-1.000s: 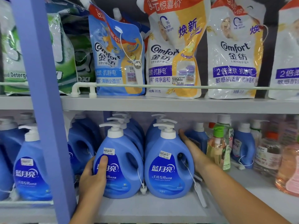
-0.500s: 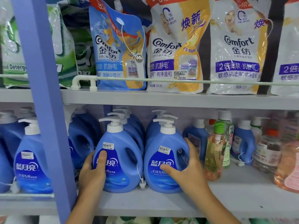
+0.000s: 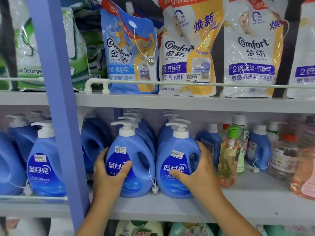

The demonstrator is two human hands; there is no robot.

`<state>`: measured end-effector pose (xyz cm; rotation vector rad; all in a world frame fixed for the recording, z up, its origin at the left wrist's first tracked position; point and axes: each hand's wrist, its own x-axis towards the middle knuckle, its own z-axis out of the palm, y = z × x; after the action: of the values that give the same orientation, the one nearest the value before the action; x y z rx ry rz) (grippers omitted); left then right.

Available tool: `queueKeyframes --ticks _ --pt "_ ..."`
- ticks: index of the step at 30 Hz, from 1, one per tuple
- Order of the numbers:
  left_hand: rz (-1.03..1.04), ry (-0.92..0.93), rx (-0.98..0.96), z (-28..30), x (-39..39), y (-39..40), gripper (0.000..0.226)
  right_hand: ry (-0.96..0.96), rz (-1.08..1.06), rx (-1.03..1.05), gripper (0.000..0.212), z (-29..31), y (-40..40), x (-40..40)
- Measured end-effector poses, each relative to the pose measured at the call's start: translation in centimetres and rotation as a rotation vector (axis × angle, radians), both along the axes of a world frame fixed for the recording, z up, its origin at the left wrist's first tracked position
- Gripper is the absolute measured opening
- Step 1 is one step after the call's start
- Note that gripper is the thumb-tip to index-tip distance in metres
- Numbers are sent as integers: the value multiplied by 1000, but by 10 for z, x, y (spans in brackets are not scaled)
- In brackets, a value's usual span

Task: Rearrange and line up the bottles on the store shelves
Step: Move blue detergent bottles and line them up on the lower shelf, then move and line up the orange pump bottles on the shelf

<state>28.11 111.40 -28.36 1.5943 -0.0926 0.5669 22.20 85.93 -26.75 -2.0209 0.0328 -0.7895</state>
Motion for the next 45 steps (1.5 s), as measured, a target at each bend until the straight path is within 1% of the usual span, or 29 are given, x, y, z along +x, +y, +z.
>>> queueKeyframes --ticks 2,3,7,11,13,16,19,22,25,27,28,29,30,31,32,33,35,36,37,39,42,45 --pt "-2 -49 56 0 -5 -2 94 -9 -9 0 123 -3 2 1" --pt "-20 -65 69 0 -7 -4 98 -23 -12 10 122 -4 3 1" --pt "-47 -80 91 -1 -8 -7 103 -37 -26 -1 120 -7 4 1" --pt "-11 -68 151 -8 -18 -7 111 -1 -24 -29 125 -13 3 -9" --pt "24 -59 166 -14 -26 -9 112 42 -19 -19 129 -19 4 -15" --pt "43 -27 157 -16 -30 -11 109 49 -42 2 133 -26 7 -15" --pt "49 -19 160 -15 -30 -11 107 41 -48 29 132 -28 8 -13" --pt "48 -18 174 -15 -33 -11 109 38 -57 15 132 -27 9 -14" --pt "45 26 178 -9 -37 -12 109 35 -36 23 130 -24 9 -18" --pt "84 55 168 -2 -46 -15 104 56 19 51 121 -21 4 -24" --pt "134 27 181 2 -54 -20 98 63 46 86 114 -20 -2 -28" --pt "187 -52 209 7 -65 -28 90 55 56 107 105 -20 -10 -34" --pt "217 -169 229 14 -79 -42 79 39 50 118 97 -18 -20 -41" --pt "191 -272 231 19 -93 -60 67 18 28 123 93 -17 -32 -48" --pt "94 -316 215 23 -107 -81 55 -2 2 136 90 -17 -47 -54" --pt "-53 -304 178 27 -118 -105 45 -8 -31 155 86 -18 -63 -61" --pt "-291 -225 147 29 -129 -153 35 29 -85 191 69 -17 -96 -73" --pt "-349 -207 176 28 -131 -178 33 61 -109 187 64 -18 -115 -78" --pt "-382 -191 203 28 -131 -201 34 99 -125 174 60 -18 -133 -83" --pt "-413 -159 201 30 -128 -245 45 182 -129 174 53 -19 -167 -92" --pt "-336 -72 241 24 -104 -298 61 255 -133 173 37 -19 -208 -94" --pt "-282 -9 267 16 -83 -325 81 284 -145 143 28 -8 -232 -78"
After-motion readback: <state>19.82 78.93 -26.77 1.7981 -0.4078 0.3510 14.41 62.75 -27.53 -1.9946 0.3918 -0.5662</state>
